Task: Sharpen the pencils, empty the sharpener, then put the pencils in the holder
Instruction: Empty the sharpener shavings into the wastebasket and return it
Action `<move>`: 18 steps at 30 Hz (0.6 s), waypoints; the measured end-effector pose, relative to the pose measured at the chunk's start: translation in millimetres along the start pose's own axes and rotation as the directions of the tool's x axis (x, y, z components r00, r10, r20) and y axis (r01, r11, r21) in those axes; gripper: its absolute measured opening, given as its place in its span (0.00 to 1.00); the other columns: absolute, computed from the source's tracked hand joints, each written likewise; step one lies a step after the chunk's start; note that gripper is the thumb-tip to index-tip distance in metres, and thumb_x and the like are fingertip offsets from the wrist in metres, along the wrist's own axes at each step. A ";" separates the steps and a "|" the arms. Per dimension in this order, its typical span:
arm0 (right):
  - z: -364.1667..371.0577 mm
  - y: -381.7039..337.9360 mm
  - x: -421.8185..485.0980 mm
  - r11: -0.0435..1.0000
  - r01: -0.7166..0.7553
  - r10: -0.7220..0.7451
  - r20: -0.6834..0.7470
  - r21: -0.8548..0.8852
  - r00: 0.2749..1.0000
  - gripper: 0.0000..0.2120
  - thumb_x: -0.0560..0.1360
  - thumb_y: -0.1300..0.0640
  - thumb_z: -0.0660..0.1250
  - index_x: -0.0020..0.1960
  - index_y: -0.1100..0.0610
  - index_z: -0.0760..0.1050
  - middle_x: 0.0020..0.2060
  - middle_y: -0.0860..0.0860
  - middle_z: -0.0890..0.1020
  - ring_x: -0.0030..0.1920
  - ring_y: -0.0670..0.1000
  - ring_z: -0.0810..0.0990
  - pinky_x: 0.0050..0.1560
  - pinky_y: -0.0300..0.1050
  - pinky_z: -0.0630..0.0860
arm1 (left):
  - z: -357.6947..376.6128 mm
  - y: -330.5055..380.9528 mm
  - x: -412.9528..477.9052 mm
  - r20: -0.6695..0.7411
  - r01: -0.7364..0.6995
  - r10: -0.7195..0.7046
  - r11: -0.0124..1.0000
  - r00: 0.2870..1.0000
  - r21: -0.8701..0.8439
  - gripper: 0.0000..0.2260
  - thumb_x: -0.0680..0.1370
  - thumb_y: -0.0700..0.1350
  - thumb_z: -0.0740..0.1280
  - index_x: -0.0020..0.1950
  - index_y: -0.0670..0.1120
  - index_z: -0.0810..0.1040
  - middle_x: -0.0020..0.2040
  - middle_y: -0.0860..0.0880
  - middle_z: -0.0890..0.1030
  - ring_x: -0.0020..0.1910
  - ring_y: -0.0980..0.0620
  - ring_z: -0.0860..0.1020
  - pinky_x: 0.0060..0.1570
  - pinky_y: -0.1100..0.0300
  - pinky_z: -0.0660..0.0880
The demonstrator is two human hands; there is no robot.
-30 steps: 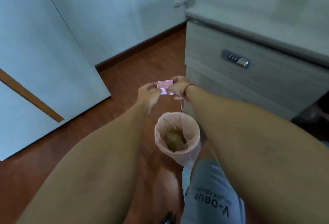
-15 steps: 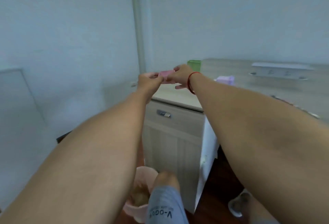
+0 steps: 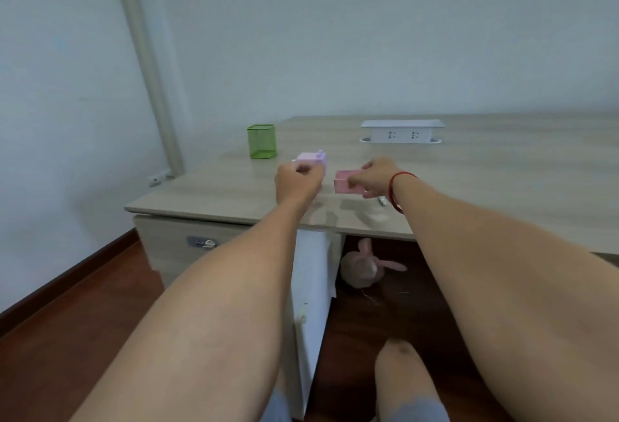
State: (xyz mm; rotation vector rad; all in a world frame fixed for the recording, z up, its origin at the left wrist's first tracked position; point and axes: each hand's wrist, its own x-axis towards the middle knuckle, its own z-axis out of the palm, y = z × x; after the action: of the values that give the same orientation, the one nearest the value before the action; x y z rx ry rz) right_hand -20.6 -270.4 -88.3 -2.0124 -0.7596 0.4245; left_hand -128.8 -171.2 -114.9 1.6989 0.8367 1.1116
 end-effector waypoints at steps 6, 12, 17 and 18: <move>6.8 20.0 30.5 0.997 -0.045 0.043 -0.035 -0.068 0.998 0.25 0.68 0.59 0.73 0.62 0.65 0.72 0.55 0.59 0.79 0.52 0.56 0.82 0.55 0.50 0.80 | 20.3 -13.7 25.4 -0.117 0.011 0.033 0.934 0.993 0.357 0.34 0.71 0.59 0.69 0.71 0.45 0.66 0.66 0.43 0.70 0.68 0.43 0.67 0.63 0.53 0.68; 28.4 16.1 51.8 1.000 -0.028 0.028 -0.011 -0.003 1.000 0.25 0.68 0.60 0.74 0.61 0.66 0.72 0.51 0.60 0.80 0.52 0.59 0.84 0.55 0.56 0.81 | 29.0 -37.8 49.0 -0.058 0.016 0.001 0.959 0.998 0.284 0.31 0.64 0.61 0.73 0.62 0.49 0.71 0.59 0.46 0.78 0.60 0.44 0.76 0.57 0.51 0.76; 40.5 17.0 67.3 0.997 -0.018 0.019 -0.002 0.069 1.000 0.25 0.68 0.60 0.73 0.62 0.66 0.73 0.47 0.58 0.80 0.43 0.55 0.81 0.55 0.54 0.81 | 33.0 -41.8 52.7 -0.094 -0.021 0.047 0.966 0.994 0.257 0.27 0.65 0.60 0.73 0.58 0.49 0.73 0.54 0.48 0.80 0.53 0.46 0.79 0.52 0.52 0.78; 42.5 18.1 69.8 0.996 -0.017 0.017 -0.002 0.089 1.000 0.26 0.68 0.59 0.73 0.64 0.64 0.71 0.51 0.58 0.80 0.43 0.55 0.80 0.54 0.52 0.81 | 33.3 -42.1 54.0 -0.097 -0.028 0.054 0.968 0.994 0.251 0.27 0.64 0.60 0.73 0.57 0.49 0.74 0.53 0.48 0.80 0.53 0.46 0.79 0.51 0.52 0.78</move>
State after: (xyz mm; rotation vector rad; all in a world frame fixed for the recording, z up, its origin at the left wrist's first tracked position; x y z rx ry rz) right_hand 14.1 -204.2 -125.9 -1.9370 -0.7108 0.4576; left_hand -80.6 -119.6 -143.2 1.8843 1.0464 1.1693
